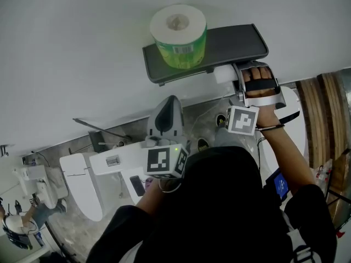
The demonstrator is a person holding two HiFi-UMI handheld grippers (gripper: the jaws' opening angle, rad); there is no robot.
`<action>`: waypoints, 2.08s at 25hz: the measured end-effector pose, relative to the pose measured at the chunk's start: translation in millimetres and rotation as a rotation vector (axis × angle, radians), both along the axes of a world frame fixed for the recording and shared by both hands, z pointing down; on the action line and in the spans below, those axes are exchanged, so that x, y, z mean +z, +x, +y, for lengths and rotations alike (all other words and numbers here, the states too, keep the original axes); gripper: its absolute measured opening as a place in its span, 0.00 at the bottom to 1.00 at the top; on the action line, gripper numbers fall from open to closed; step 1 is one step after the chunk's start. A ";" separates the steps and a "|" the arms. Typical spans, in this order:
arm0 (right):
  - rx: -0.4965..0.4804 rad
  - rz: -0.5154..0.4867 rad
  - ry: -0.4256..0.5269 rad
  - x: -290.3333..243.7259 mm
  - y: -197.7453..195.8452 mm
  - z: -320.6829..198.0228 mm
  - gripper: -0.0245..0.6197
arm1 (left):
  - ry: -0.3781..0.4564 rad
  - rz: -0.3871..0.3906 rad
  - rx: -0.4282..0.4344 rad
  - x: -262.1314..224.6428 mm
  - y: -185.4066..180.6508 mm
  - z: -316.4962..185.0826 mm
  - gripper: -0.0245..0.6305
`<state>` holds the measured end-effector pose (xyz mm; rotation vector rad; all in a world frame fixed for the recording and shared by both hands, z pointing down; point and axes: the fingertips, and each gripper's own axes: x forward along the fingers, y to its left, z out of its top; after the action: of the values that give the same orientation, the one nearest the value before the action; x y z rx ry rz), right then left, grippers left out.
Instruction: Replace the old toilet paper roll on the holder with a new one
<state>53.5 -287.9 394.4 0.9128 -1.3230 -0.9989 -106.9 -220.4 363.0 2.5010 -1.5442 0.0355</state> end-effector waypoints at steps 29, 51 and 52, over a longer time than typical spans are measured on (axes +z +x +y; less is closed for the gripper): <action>-0.011 0.062 0.143 -7.2 0.4 4.4 0.39 | -0.006 -0.036 0.044 1.6 21.0 3.0 0.07; 0.041 0.046 0.158 14.6 32.2 -14.1 0.39 | -0.011 -0.048 0.064 5.4 29.9 2.5 0.07; 0.049 0.028 0.156 12.4 37.3 -14.6 0.39 | -0.009 -0.048 0.065 4.9 30.4 2.3 0.07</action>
<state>90.9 -302.5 406.8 1.0406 -1.2059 -1.0840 -76.5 -218.1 367.9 2.5600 -1.4770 0.1131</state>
